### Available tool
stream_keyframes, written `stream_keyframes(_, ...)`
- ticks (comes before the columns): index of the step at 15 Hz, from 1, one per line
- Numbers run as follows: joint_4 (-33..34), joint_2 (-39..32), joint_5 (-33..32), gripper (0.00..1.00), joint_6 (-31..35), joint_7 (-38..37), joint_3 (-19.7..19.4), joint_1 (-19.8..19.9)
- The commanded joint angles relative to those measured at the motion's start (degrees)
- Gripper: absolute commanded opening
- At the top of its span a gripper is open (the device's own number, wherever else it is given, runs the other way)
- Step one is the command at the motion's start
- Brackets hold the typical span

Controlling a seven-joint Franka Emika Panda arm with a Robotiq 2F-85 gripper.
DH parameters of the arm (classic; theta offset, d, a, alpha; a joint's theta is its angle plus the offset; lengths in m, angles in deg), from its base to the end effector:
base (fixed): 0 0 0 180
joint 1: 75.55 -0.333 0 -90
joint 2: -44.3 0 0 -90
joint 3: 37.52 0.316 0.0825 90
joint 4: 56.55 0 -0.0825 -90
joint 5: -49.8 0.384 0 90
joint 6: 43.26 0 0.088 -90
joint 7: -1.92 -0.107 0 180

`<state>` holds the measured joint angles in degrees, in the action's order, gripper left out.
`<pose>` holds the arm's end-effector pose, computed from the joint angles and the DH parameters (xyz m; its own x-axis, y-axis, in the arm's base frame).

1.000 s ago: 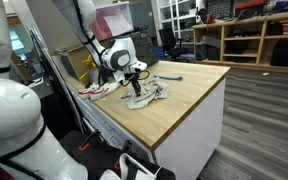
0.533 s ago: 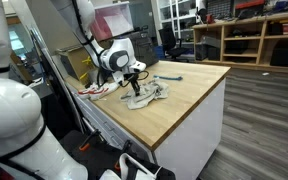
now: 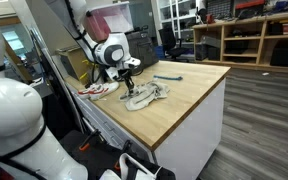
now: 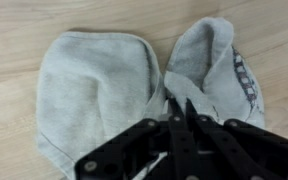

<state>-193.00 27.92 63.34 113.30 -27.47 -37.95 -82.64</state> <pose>0.5084 0.0503 0.2074 0.8196 -0.5729 -0.0045 -0.5693 -0.8136 -0.1178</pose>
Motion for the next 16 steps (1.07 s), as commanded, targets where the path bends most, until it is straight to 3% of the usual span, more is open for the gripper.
stream_keyframes(1, -1.4, 4.5, -1.7, 0.02, -4.9, 0.0, 0.5, -1.1)
stream_keyframes(13, 1.9, 3.6, -12.8, 0.02, -24.7, -1.1, 3.4, -3.8)
stream_keyframes(14, 2.3, 2.9, -14.2, 0.32, -26.8, -1.0, 3.2, -3.8)
stream_keyframes(16, 2.8, 2.1, -15.5, 0.4, -28.3, -1.3, 2.8, -3.3)
